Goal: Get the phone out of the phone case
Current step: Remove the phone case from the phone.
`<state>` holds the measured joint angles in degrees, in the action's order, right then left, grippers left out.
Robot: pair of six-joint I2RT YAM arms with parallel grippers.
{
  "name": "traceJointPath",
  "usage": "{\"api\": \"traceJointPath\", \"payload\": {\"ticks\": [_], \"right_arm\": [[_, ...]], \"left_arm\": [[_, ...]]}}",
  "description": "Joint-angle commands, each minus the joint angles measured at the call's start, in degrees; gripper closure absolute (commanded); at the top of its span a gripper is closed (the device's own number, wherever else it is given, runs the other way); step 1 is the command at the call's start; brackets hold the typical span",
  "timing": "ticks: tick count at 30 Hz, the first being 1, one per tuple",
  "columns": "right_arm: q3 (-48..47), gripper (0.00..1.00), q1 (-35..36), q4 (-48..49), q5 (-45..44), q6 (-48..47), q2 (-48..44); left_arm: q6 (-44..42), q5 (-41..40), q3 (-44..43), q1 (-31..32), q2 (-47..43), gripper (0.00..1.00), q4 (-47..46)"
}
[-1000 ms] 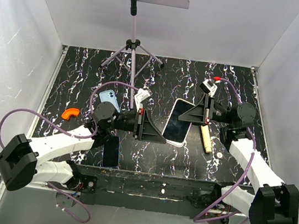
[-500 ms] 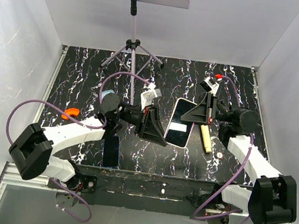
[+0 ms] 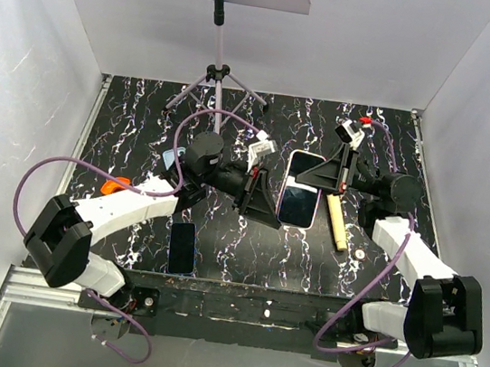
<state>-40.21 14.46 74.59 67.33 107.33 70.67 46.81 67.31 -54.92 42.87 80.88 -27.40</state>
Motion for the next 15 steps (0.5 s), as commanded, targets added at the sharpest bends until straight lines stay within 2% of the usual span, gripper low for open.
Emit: {"api": "traceJointPath", "payload": {"ticks": [1,4,7,11,15], "right_arm": [[-5.0,0.99,3.5,12.5,-7.6,22.2,-1.9],[-3.1,0.99,3.6,13.1,-12.3,21.0,-1.9],[-0.8,0.99,4.6,10.8,-17.2,16.8,-3.1],[-0.2,0.99,7.2,-7.1,-21.0,1.2,-8.6],[-0.8,0.99,8.5,-11.3,-24.8,-4.3,-10.3]], "left_arm": [[-10.5,-39.1,-3.8,-2.3,3.5,1.00,26.4],[-6.0,-49.8,-1.1,-2.0,-0.6,1.00,26.4],[-0.4,-55.8,1.1,-1.7,-4.4,1.00,25.3],[7.7,-48.1,2.4,-1.3,-4.8,1.00,18.0],[18.4,-41.7,4.4,-1.2,-3.4,0.93,10.5]]}}
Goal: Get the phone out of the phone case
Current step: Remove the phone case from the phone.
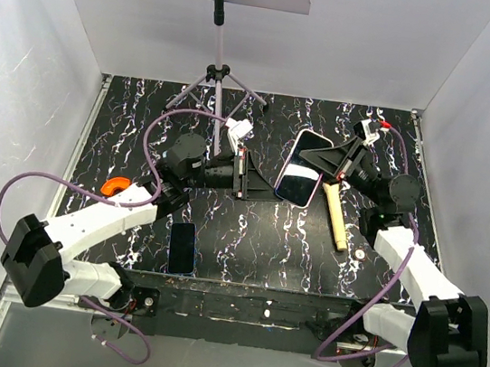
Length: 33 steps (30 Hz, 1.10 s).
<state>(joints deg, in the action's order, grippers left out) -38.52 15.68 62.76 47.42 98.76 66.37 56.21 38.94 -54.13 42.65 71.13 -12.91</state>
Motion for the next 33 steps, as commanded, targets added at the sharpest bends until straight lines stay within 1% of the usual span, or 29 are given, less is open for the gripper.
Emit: {"api": "traceJointPath", "payload": {"ticks": [1,3,4,6,8,10,12,14,16,19,21,22,24,26,30,32,33], "right_arm": [[-2.4,0.99,7.6,-0.6,-6.0,3.1,-6.3],[-2.2,0.99,9.1,-1.9,-8.1,0.5,-6.9],[-2.0,0.99,10.1,-2.0,-9.1,-0.1,-6.7],[-1.4,0.99,12.3,-1.4,-11.5,-1.6,-6.2],[-0.6,0.99,14.7,-0.8,-13.0,-2.6,-5.5],[0.3,0.99,16.4,0.0,-15.1,-3.1,-5.1],[0.7,0.99,17.4,-0.2,-16.4,-3.8,-5.5],[0.9,0.99,17.6,-3.8,-17.3,-4.6,-6.7],[1.2,0.99,17.6,-7.0,-18.3,-5.0,-8.3],[0.6,0.99,17.6,-9.6,-19.4,-3.5,-9.2],[0.9,0.99,17.7,-8.9,-20.8,-0.8,-9.7],[1.0,0.99,17.8,-9.5,-21.3,1.0,-10.4],[2.1,0.99,18.2,-8.9,-24.5,3.4,-11.3],[3.0,0.99,18.8,-6.1,-27.2,5.7,-11.3],[3.5,0.99,21.7,-1.9,-32.9,8.3,-10.3],[1.9,0.99,21.7,-3.4,-31.1,7.2,-9.8],[0.5,0.99,21.1,-5.2,-29.1,6.0,-9.4]], "left_arm": [[11.8,-13.2,4.9,-0.9,6.3,0.91,-6.1],[16.4,-14.3,8.5,-0.7,5.9,0.87,-11.9],[18.5,-14.9,9.6,-0.7,5.9,0.84,-14.6],[22.2,-14.8,10.6,-0.6,6.7,0.78,-19.7],[24.1,-13.6,10.3,-0.6,7.9,0.75,-21.8],[24.8,-13.1,9.6,-0.4,8.6,0.77,-22.2],[23.7,-13.4,9.1,0.1,8.3,0.87,-21.6],[20.4,-14.3,9.0,0.4,7.2,0.94,-19.4],[14.1,-16.0,8.8,0.8,5.3,1.00,-14.4],[0.9,-24.0,8.4,1.6,2.2,1.00,-2.3],[-9.5,-33.5,8.1,3.0,0.2,1.00,6.4],[-13.5,-38.0,9.1,3.7,-0.6,1.00,7.8],[-18.5,-45.6,11.4,3.8,-1.8,1.00,8.5],[-21.0,-49.6,12.7,3.9,-2.1,1.00,7.6],[-20.4,-56.0,15.1,4.3,-2.8,1.00,3.7],[-18.6,-56.0,15.1,4.2,-3.1,1.00,3.3],[-18.5,-54.1,14.4,4.2,-3.0,1.00,3.5]]}}
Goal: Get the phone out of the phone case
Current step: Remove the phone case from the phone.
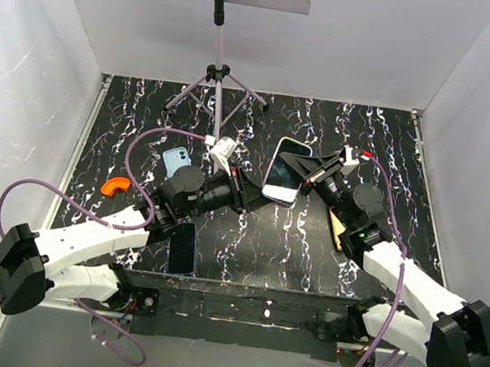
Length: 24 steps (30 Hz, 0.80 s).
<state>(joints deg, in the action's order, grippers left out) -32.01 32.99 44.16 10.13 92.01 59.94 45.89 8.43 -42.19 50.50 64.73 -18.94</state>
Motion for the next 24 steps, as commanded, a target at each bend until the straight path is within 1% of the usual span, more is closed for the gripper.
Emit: {"api": "traceJointPath", "payload": {"ticks": [1,3,4,5,7,9,11,12,13,15,17,20,24], "right_arm": [[-6.4,0.99,3.2,13.2,10.4,11.5,-2.6],[-5.7,0.99,2.1,13.8,14.5,10.5,-1.9],[-4.8,0.99,1.4,15.8,16.2,10.6,-1.2],[-4.1,0.99,0.8,16.8,18.1,10.6,-0.6],[-3.7,0.99,-0.2,19.5,22.0,9.6,0.9],[-5.0,0.99,-0.6,18.7,27.2,6.7,1.8],[-6.8,0.99,-0.5,16.6,31.2,2.8,2.3],[-7.0,0.99,-0.5,16.0,31.9,2.1,1.9],[-7.2,0.99,-0.7,15.5,32.6,1.5,1.7],[-7.8,0.99,-1.7,14.4,34.0,1.1,1.1],[-7.8,0.99,-3.7,13.8,34.7,1.1,0.4],[-7.6,0.99,-6.8,12.3,36.0,1.0,-1.2],[-7.7,0.99,-10.3,8.0,38.1,-1.2,-2.7]], "left_arm": [[-8.2,-20.6,1.5,-3.7,3.6,1.00,10.7],[-6.3,-15.7,-2.2,-3.7,4.3,1.00,14.8],[-4.4,-13.2,-3.5,-4.2,4.7,1.00,17.1],[-2.9,-9.3,-4.6,-4.7,5.1,1.00,18.6],[0.4,1.0,-4.4,-6.5,5.1,1.00,18.3],[5.1,10.2,-2.6,-8.1,5.0,1.00,14.0],[10.5,16.9,0.0,-9.5,4.5,0.92,8.4],[12.4,18.9,0.8,-10.0,4.0,0.86,6.9],[13.4,20.0,1.7,-10.4,3.5,0.77,5.9],[13.2,20.4,2.4,-10.6,1.8,0.65,6.5],[11.2,19.8,1.9,-10.6,0.0,0.54,10.7],[7.9,20.1,1.2,-10.6,-2.9,0.41,14.8],[5.4,21.5,1.2,-10.7,-10.0,0.32,17.4]]}}
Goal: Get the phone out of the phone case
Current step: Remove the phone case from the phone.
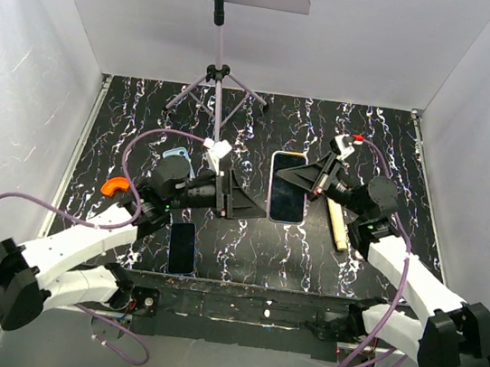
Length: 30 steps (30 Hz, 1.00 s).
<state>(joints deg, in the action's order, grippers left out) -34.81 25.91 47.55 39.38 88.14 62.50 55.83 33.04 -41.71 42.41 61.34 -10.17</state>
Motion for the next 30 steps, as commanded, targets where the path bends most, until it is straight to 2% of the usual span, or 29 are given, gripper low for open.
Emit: {"api": "traceJointPath", "payload": {"ticks": [1,3,6,8,10,12,17,23,30], "right_arm": [[-5.0,0.99,-3.7,3.4,9.1,1.2,-5.6],[-5.7,0.99,-3.9,-0.3,9.3,-1.5,-6.2],[-7.0,0.99,-4.1,-5.2,9.1,-4.9,-6.6],[-7.3,0.99,-4.1,-6.6,8.3,-5.9,-6.7],[-7.7,0.99,-4.1,-8.3,7.7,-6.8,-6.6],[-7.6,0.99,-4.1,-10.7,6.2,-7.4,-6.9],[-7.1,0.99,-4.1,-15.0,2.3,-8.5,-7.8],[-6.7,0.99,-4.1,-18.5,-1.6,-10.1,-9.5],[-7.0,0.99,-4.0,-18.4,-1.6,-10.2,-9.4]], "left_arm": [[-4.8,-2.8,0.6,-2.6,-8.2,0.30,9.2],[-4.2,-1.8,-0.5,-2.6,-10.4,0.27,9.8],[0.4,1.1,-1.7,-2.6,-11.0,0.28,8.4],[6.1,3.7,-1.4,-2.5,-9.6,0.28,3.1],[13.5,6.0,0.1,-1.6,-7.7,0.30,-7.1],[17.3,5.2,0.4,0.8,-6.2,0.30,-12.4],[19.3,3.2,-1.4,6.3,-3.5,0.31,-15.9],[23.2,2.0,0.5,7.2,-2.5,0.33,-17.9],[25.7,0.1,2.5,7.4,-0.8,0.31,-20.9]]}}
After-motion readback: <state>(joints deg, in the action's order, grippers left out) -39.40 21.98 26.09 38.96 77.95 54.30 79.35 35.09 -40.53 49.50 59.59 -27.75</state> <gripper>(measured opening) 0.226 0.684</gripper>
